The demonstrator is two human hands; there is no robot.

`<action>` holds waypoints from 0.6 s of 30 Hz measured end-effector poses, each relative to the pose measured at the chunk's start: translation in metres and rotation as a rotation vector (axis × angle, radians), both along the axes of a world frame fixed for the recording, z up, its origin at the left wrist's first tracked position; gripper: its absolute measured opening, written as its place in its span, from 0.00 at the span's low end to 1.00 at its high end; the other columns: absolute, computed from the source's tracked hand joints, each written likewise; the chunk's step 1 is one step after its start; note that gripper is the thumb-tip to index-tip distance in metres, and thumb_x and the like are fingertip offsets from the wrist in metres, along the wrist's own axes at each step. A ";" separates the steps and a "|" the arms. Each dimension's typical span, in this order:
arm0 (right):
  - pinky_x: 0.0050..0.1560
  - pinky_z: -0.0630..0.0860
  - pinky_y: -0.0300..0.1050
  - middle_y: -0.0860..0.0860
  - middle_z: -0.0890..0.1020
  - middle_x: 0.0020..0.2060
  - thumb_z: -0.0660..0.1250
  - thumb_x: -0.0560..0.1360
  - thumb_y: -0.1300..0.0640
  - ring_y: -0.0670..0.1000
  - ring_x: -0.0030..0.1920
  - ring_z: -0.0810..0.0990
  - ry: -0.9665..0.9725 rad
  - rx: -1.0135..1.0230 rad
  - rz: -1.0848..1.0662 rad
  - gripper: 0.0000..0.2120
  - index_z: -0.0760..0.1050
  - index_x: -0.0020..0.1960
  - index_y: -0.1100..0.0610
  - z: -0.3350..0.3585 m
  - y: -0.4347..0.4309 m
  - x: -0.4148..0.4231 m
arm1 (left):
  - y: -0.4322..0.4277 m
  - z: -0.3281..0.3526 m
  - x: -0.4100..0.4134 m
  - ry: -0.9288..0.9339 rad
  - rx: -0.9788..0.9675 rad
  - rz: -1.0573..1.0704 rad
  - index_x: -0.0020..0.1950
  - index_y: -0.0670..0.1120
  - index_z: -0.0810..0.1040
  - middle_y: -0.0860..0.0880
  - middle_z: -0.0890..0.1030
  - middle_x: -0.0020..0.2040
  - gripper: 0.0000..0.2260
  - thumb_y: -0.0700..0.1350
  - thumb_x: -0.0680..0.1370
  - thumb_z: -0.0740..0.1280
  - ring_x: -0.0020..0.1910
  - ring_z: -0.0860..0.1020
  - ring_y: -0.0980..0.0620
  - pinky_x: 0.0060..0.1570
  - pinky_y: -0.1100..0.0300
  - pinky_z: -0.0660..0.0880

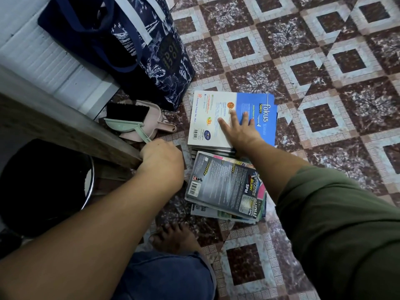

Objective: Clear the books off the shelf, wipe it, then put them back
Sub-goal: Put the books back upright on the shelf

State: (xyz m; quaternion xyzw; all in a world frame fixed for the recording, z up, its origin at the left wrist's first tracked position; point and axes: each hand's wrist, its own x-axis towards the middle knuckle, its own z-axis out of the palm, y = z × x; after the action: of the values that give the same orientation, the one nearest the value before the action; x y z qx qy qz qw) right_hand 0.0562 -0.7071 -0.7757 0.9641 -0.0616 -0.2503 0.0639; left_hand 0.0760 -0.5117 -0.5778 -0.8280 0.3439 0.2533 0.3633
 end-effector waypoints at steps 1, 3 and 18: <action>0.70 0.59 0.70 0.69 0.41 0.75 0.63 0.79 0.61 0.78 0.72 0.49 -0.013 -0.014 0.022 0.42 0.33 0.78 0.55 0.001 0.000 -0.001 | 0.000 0.000 0.000 0.001 0.000 -0.008 0.68 0.45 0.71 0.46 0.73 0.65 0.16 0.41 0.81 0.59 0.66 0.71 0.46 0.52 0.55 0.73; 0.69 0.62 0.69 0.70 0.45 0.75 0.59 0.80 0.62 0.77 0.71 0.53 -0.040 -0.031 0.066 0.36 0.37 0.78 0.59 0.002 -0.001 -0.006 | 0.000 0.000 0.000 0.001 0.005 -0.014 0.68 0.44 0.71 0.45 0.72 0.65 0.16 0.40 0.80 0.59 0.66 0.71 0.46 0.52 0.55 0.73; 0.42 0.71 0.47 0.56 0.79 0.47 0.67 0.73 0.50 0.59 0.44 0.77 -0.275 0.170 -0.087 0.16 0.70 0.56 0.57 0.107 -0.021 0.017 | 0.004 0.000 0.000 -0.007 -0.037 -0.013 0.63 0.43 0.74 0.47 0.75 0.63 0.13 0.39 0.80 0.59 0.64 0.73 0.46 0.56 0.55 0.73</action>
State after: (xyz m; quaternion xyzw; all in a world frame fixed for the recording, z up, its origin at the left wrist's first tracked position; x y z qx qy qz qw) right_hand 0.0736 -0.7283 -0.6684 0.9877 -0.0900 -0.1226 -0.0376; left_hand 0.0759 -0.5078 -0.5776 -0.8333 0.3526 0.2415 0.3506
